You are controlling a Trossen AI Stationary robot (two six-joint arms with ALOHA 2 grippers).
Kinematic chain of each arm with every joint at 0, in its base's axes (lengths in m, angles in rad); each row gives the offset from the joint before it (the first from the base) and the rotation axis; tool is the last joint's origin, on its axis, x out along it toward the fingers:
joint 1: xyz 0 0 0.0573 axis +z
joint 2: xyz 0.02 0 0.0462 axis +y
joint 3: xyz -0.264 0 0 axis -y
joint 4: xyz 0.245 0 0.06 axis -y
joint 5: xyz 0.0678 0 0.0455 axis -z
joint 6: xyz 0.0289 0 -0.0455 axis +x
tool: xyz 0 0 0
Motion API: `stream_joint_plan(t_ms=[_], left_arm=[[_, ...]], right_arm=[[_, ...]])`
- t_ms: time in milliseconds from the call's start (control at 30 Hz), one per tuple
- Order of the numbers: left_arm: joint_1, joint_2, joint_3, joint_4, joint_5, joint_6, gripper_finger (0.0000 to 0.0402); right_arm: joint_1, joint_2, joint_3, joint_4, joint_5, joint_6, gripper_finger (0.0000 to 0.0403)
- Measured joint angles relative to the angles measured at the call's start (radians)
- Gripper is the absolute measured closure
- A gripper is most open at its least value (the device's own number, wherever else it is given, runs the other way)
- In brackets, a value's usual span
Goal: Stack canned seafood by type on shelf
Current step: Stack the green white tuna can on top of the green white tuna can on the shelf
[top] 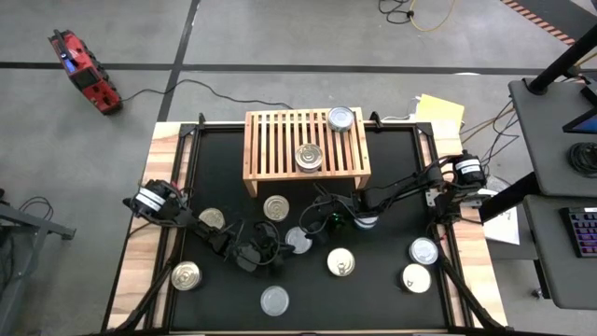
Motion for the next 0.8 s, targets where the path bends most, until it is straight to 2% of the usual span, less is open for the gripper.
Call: stream_joint_plan(t_ms=[800], left_arm=[[-0.008, 0.001, -0.006, 0.000, -0.025, -0.027, 0.0401]], right_arm=[[0.001, 0.031, -0.002, 0.016, -0.009, -0.003, 0.0060]])
